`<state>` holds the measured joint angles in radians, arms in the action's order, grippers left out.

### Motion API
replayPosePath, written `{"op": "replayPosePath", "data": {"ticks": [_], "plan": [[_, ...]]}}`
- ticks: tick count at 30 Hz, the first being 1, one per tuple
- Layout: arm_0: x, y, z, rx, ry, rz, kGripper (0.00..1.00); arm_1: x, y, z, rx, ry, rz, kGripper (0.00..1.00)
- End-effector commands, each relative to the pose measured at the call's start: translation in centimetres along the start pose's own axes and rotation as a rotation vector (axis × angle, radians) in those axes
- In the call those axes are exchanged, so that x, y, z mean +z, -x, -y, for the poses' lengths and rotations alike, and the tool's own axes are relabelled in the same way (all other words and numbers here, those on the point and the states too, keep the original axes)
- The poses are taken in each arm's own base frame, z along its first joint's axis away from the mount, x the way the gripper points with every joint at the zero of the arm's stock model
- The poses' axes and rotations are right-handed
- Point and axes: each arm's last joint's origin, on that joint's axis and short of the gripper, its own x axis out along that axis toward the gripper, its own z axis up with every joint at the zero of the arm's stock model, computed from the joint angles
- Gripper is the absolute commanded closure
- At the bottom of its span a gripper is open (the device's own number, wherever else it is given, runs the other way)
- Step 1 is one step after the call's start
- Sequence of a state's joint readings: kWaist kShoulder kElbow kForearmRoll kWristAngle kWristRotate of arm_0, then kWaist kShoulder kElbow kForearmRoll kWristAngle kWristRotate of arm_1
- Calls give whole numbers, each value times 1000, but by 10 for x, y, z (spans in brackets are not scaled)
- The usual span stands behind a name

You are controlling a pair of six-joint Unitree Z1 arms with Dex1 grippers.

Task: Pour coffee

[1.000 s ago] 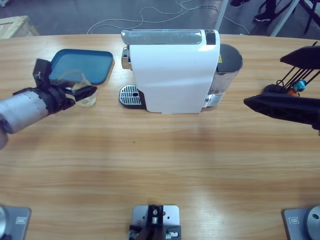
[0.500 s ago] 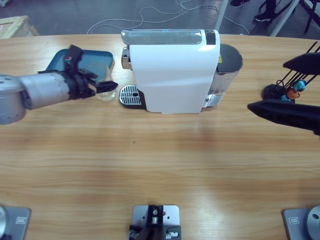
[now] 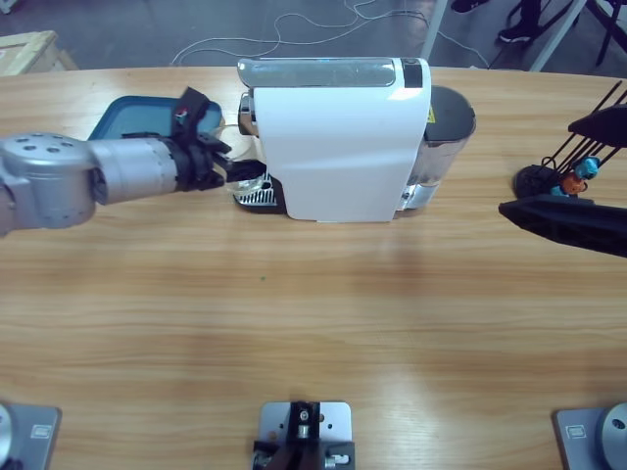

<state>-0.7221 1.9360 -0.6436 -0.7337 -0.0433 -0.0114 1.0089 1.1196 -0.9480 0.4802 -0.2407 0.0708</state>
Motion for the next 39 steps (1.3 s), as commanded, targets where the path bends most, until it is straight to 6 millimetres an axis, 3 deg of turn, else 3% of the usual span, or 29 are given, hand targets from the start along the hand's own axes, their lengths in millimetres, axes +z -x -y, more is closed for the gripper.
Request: {"op": "replayPosePath", "data": {"ticks": [1,3,4,5,15,19,26,31,32,34,35,39], "plan": [[-15,-20,9,-37,-19,-60,635,-10,0,5,-27,3,-18,0],[-15,-15,9,-39,-22,-62,165,-10,1,5,-28,3,-16,0],[-16,-13,10,-39,-23,-67,54,-10,1,5,-28,3,-15,0],[-17,-11,10,-41,-26,-69,19,-10,1,5,-28,2,-14,0],[-15,13,13,-53,-52,-46,18,-9,-2,4,-25,1,-12,0],[-14,35,13,-52,-57,-26,18,-7,-1,4,-20,-1,-7,0],[-36,85,12,-24,-48,-107,18,8,-3,2,4,1,-21,0],[-17,152,10,51,-38,-75,18,46,-19,-3,17,10,-98,0],[-10,169,9,80,-36,-104,18,60,-27,-1,32,-6,-128,75],[1,192,7,119,-41,-177,18,82,-38,6,25,-20,-155,707],[3,204,7,131,-43,-197,23,92,-42,11,20,-27,-159,972],[-8,254,5,151,-28,-143,33,124,-98,42,-65,-67,-332,1000]]}}
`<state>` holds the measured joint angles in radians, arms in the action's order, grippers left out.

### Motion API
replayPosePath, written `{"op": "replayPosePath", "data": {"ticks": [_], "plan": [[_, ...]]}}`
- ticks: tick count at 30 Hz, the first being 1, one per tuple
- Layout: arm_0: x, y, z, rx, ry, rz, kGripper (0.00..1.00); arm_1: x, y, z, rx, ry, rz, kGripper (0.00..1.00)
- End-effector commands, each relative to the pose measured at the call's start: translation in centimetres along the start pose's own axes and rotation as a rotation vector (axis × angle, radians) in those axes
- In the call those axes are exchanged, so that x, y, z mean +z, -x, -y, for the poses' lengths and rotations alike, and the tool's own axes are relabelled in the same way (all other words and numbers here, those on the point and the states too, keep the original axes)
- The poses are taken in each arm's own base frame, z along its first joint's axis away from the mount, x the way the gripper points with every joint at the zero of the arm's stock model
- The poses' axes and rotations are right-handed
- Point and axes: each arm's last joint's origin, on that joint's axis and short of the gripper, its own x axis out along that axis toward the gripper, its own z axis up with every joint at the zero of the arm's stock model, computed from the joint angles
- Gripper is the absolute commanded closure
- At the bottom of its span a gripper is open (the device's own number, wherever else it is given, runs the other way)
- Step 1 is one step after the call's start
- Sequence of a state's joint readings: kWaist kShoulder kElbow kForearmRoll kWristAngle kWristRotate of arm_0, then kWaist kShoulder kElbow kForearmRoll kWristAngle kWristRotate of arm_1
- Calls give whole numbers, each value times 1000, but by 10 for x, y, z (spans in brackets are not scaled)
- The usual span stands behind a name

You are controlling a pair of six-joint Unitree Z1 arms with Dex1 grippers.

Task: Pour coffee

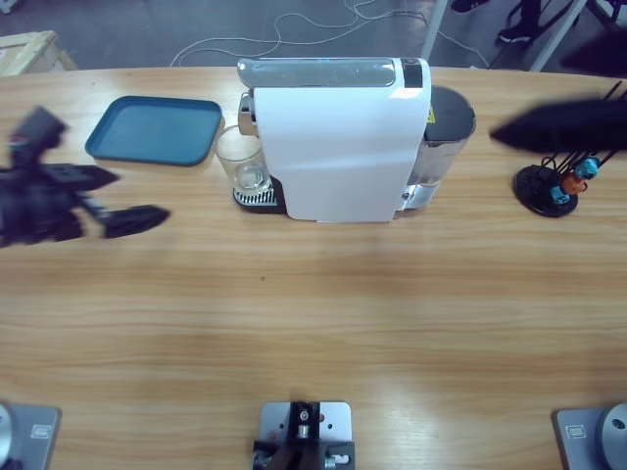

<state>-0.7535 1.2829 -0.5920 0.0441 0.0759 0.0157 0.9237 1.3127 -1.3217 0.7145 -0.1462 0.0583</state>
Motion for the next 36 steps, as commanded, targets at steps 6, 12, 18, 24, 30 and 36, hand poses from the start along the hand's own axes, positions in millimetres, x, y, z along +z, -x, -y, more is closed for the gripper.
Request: {"op": "replayPosePath", "data": {"ticks": [6,12,18,24,30,36], "plan": [[-26,96,-13,76,42,1,110,88,-143,84,-112,-90,-437,1000],[-19,103,-24,167,92,-95,107,94,-164,100,-120,-116,-450,1000],[-21,92,-24,168,101,-77,110,104,-180,99,-117,-113,-456,1000],[-21,92,-24,169,101,-73,110,106,-197,77,-84,-71,-496,1000],[-21,92,-24,170,101,-70,110,103,-205,66,-71,-57,-523,1000],[-21,92,-24,171,101,-68,110,103,-202,64,-74,-57,-522,1000]]}}
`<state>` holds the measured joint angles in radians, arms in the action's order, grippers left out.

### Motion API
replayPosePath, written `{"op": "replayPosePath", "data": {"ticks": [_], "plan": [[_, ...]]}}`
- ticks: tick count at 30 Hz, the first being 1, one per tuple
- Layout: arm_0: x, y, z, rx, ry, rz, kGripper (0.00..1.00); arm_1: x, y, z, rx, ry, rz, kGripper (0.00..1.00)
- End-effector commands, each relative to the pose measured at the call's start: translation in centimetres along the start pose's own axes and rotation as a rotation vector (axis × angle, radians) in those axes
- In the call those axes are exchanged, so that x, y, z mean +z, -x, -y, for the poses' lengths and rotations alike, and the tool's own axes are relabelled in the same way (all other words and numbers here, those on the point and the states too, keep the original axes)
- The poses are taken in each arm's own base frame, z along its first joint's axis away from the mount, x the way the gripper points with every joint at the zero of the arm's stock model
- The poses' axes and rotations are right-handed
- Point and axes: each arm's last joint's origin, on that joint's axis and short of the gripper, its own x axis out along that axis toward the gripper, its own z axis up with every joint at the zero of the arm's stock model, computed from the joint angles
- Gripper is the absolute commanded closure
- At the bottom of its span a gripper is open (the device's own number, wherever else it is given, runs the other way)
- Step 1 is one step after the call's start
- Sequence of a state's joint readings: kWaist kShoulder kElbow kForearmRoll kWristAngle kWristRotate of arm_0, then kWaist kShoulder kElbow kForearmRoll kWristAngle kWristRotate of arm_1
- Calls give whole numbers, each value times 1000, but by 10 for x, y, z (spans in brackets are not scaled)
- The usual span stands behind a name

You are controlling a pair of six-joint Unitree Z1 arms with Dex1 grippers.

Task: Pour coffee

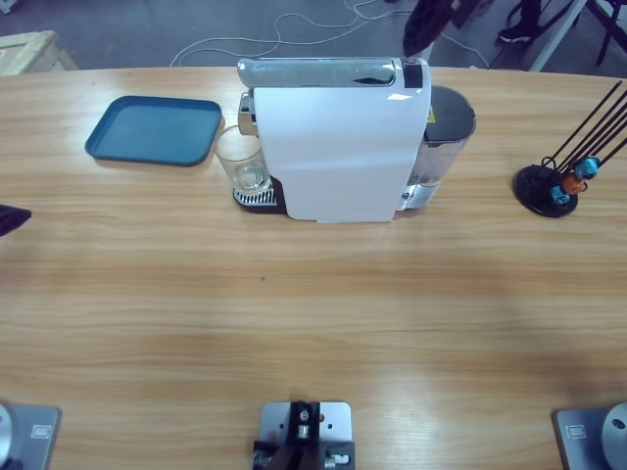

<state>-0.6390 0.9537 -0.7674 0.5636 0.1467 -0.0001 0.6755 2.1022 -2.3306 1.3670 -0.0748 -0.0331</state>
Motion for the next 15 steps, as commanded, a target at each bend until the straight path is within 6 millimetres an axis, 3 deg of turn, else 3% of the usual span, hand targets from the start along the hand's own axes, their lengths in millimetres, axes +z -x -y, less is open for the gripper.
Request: {"op": "replayPosePath", "data": {"ticks": [1,15], "plan": [[-7,-10,0,18,7,-44,110,1,-28,-8,1,9,-73,1000],[-8,-10,0,17,7,-43,110,1,-35,-3,-59,8,-95,1000]]}}
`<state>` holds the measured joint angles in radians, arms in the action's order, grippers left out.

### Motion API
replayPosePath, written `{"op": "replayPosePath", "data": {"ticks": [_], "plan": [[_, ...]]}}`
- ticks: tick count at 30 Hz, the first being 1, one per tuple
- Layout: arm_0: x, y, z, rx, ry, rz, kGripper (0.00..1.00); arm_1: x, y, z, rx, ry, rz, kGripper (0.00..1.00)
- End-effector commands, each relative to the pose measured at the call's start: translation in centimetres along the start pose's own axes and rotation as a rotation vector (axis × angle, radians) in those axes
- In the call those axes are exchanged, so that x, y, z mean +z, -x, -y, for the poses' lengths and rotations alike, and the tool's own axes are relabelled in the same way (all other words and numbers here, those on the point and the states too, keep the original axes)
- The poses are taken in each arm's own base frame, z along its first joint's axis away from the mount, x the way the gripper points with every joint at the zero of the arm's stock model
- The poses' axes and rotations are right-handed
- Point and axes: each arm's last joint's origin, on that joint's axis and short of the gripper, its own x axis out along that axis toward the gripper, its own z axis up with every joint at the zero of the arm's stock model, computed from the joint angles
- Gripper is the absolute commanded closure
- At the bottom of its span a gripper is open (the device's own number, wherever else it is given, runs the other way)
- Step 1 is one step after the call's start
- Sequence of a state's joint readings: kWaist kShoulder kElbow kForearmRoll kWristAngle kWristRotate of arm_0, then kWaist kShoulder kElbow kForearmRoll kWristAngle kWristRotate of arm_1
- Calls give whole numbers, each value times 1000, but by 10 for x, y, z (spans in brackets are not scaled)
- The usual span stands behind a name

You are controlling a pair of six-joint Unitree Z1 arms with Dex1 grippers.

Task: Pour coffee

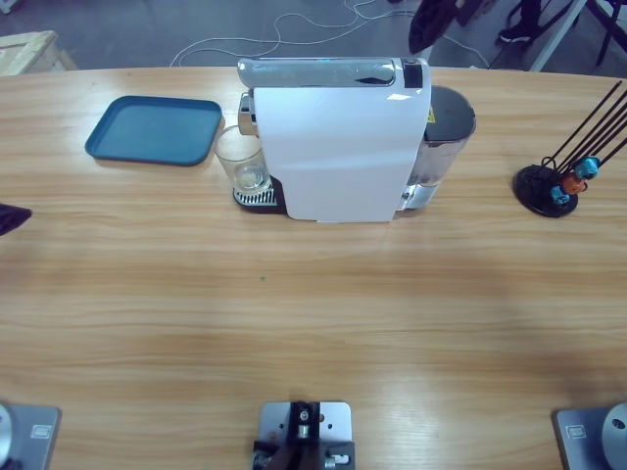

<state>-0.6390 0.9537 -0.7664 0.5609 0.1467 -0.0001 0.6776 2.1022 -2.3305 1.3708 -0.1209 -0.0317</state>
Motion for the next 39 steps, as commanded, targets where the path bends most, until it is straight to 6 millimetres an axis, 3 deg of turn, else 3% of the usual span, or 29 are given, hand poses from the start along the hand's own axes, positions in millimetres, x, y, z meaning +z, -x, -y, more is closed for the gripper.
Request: {"op": "replayPosePath", "data": {"ticks": [1,22,24,27,28,29,30,31,37,39], "plan": [[-8,-10,0,18,7,-44,110,1,-36,-6,-14,10,-94,1000],[-8,-10,0,17,6,-43,110,-8,-70,-11,-1,0,-168,1000],[-8,-10,0,17,7,-45,110,-7,-54,-9,-12,-4,-129,1000],[-8,-11,0,17,6,-51,106,-8,16,1,-45,-27,31,1000],[-8,-12,1,15,6,-51,105,-11,38,4,-40,-34,82,958],[-7,-13,1,15,6,-53,105,-14,54,5,-34,-41,115,396],[-7,-14,1,14,5,-54,105,-18,63,6,-27,-43,117,59],[-7,-15,1,11,5,-57,104,-22,65,6,-16,-40,97,3],[-8,-16,2,1,5,-60,90,-30,71,5,8,-33,60,0],[-7,-18,2,-1,5,-64,44,-29,69,5,9,-32,56,0]]}}
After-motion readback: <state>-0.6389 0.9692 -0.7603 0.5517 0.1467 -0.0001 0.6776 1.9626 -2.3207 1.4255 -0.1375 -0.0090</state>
